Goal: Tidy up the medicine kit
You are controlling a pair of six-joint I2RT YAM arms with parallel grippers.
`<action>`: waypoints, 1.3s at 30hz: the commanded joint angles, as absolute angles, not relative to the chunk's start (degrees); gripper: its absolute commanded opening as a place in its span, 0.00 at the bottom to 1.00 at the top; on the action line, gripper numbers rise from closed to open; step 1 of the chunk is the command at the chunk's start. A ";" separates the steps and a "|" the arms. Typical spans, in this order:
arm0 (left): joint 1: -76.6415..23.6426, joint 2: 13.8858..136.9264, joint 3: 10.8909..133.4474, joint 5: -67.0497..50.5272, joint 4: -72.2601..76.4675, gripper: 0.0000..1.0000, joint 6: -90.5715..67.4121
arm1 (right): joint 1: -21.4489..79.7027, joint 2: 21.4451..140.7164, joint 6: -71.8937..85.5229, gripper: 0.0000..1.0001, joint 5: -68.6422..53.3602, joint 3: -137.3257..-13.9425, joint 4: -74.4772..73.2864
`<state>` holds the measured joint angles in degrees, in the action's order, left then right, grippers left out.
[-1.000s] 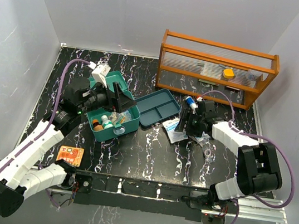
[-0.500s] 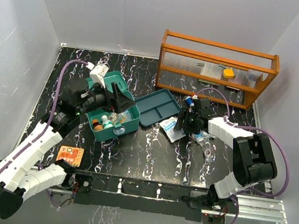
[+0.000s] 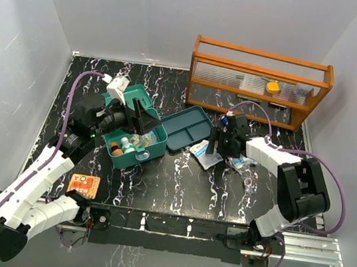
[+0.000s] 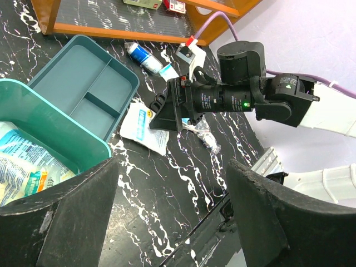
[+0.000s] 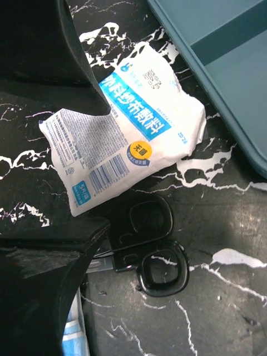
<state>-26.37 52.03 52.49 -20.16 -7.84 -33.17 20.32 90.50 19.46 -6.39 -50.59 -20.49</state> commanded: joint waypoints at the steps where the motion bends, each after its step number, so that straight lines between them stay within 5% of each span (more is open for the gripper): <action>1: -26.54 50.93 53.15 -20.13 -7.61 0.76 -32.77 | 20.55 92.49 18.41 0.71 -11.03 -54.14 -19.00; 15: -26.54 50.71 52.69 -20.39 -7.78 0.77 -33.42 | 20.56 92.44 22.12 0.35 -21.05 -47.18 -6.63; 25: -26.54 50.89 52.28 -20.57 -7.47 0.77 -33.75 | 20.57 93.92 23.38 0.26 -24.13 -45.78 0.43; 32: -26.55 50.98 52.03 -20.54 -7.30 0.77 -33.80 | 20.56 93.08 22.15 0.02 -24.75 -45.10 0.79; 34: -26.54 51.13 52.05 -20.57 -7.25 0.77 -33.86 | 20.56 92.65 21.90 0.08 -24.37 -44.92 0.67; 39: -26.54 51.23 52.00 -20.61 -7.03 0.77 -33.85 | 21.06 93.74 20.61 0.42 -25.55 -45.70 -0.27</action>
<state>-26.37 52.03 52.47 -20.14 -7.92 -33.67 20.32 93.76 22.26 -24.10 -45.19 -2.57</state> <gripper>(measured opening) 0.768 0.348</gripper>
